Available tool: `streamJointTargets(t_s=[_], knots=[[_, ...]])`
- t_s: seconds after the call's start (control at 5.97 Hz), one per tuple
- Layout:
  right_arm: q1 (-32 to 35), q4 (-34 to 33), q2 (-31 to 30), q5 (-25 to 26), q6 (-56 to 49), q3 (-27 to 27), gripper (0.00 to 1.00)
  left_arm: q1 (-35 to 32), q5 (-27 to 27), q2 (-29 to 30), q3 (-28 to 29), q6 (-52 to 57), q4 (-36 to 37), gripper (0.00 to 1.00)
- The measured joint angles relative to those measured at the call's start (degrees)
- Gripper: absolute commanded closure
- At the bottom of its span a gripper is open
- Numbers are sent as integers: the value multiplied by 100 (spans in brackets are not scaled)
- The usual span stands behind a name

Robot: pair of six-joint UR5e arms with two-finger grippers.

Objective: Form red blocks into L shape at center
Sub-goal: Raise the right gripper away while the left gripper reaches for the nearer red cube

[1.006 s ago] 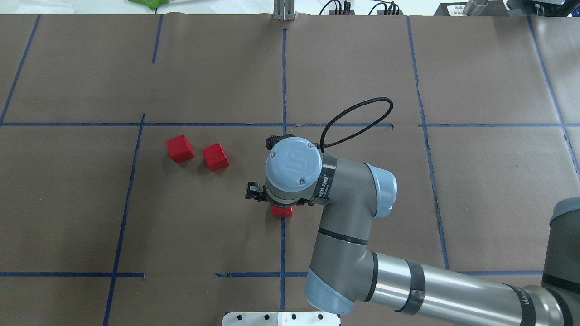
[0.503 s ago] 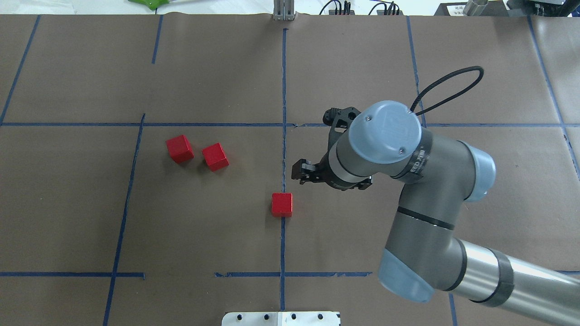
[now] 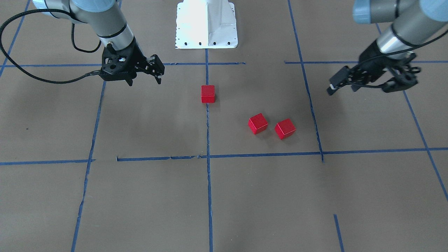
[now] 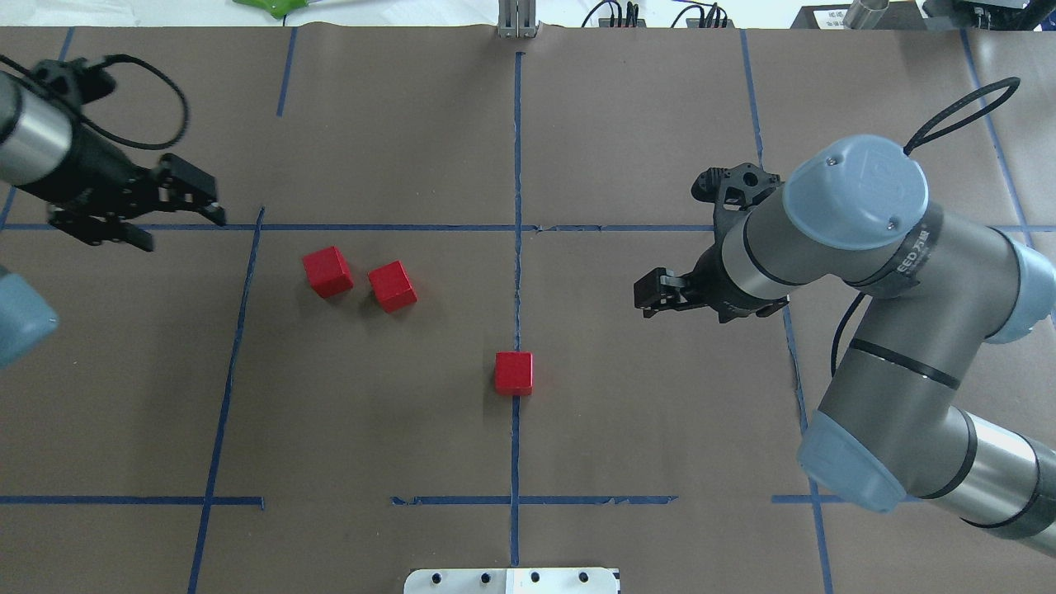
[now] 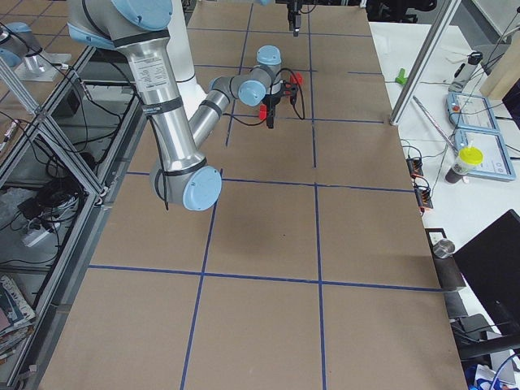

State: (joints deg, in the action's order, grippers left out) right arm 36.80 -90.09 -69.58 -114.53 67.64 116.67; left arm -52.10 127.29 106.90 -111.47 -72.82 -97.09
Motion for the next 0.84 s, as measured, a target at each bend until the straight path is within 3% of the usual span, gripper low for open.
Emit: streamJointTargets(t_s=[0.34, 0.5, 0.84], knots=[[153, 7, -168, -80, -173, 81, 0, 765, -778, 1025, 988, -745, -1, 0], [154, 8, -201, -83, -185, 89, 0, 848, -907, 1305, 1477, -636, -14, 0], [139, 9, -213, -83, -189, 91, 0, 1140, -1041, 1594, 1920, -988, 11, 0]])
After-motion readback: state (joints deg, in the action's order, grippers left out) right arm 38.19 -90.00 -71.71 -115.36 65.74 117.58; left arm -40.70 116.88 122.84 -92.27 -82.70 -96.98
